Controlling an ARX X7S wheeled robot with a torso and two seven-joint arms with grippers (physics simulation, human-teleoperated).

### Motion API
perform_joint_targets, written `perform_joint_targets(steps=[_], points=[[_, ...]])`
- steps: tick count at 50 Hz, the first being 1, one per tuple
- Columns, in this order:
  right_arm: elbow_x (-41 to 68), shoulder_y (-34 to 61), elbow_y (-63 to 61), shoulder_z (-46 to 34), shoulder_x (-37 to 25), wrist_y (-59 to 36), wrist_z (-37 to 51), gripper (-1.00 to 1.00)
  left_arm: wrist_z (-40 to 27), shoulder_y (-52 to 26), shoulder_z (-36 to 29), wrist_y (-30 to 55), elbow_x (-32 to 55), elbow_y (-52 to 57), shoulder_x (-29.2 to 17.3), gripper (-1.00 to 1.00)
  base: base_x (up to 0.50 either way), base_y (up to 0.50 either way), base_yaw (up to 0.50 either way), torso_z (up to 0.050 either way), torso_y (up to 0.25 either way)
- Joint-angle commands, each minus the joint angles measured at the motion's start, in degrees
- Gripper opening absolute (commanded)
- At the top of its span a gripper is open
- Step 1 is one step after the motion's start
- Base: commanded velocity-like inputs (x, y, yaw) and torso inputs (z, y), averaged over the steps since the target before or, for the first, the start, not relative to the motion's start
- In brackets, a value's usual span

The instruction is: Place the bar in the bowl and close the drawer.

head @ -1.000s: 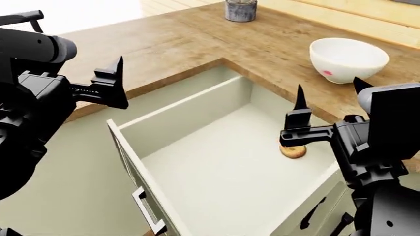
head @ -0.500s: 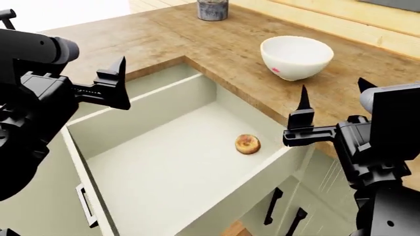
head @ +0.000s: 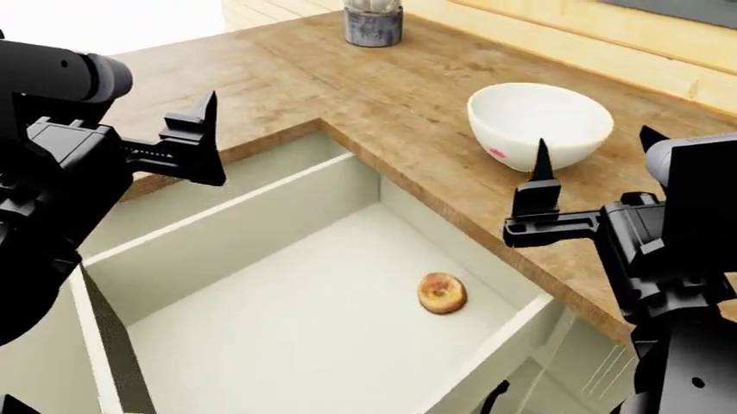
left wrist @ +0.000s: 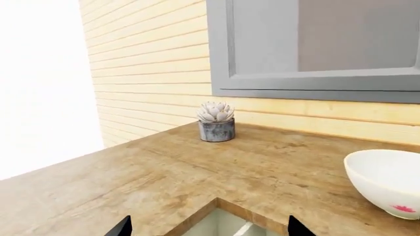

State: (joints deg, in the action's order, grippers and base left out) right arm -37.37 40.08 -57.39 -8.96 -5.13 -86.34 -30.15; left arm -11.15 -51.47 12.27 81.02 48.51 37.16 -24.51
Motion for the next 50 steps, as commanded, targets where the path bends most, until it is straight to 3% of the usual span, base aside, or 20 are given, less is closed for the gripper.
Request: perform_joint_targets(steps=[1,8,16,21,25,30,38,50], points=[[-1.11,0.43,0.24,-0.24,0.12,-0.32,-0.7,1.0,-0.5,-0.22,0.05,-0.15,0.66,-0.19,-0.27,1.0,0.31,0.39,0.0,0.0,0.0],[-1.4,-0.21,0.12,0.28,0.72,1.0,-0.69,1.0,-0.84,0.7,0.89,-0.49,1.09,0.21,-0.54,1.0,0.13,0.16,0.0,0.0,0.0],[-1.4,-0.76,0.72,0.69,1.06,1.84,-0.65,1.0,-4.68,0.88,6.61,0.62,1.01,2.67,-1.91,1.0,0.0,0.0,0.0,0.0,0.0],[-1.33,-0.89,0.84,1.13,1.22,2.14,-0.77,1.0,-6.92,3.64,13.21,3.32,2.0,7.08,-4.84,1.0,0.0,0.0,0.0,0.0,0.0],[-1.23,-0.73,1.09,1.16,1.42,2.39,-0.77,1.0,-8.78,4.83,20.92,8.59,7.67,11.0,-6.05,1.0,0.0,0.0,0.0,0.0,0.0],[-0.88,-0.9,1.4,1.51,1.7,3.04,-0.8,1.0,-16.39,10.84,29.38,8.38,19.7,12.48,-9.51,1.0,0.0,0.0,0.0,0.0,0.0],[0.92,-1.65,3.16,3.03,2.61,5.55,-0.14,1.0,-14.61,23.82,39.73,5.39,20.62,15.59,-10.36,1.0,0.0,0.0,0.0,0.0,0.0],[3.21,-1.69,4.55,3.25,3.18,6.85,1.29,1.0,-3.59,46.1,44.2,-8.95,5.46,16.63,-5.43,1.0,0.0,0.0,0.0,0.0,0.0]])
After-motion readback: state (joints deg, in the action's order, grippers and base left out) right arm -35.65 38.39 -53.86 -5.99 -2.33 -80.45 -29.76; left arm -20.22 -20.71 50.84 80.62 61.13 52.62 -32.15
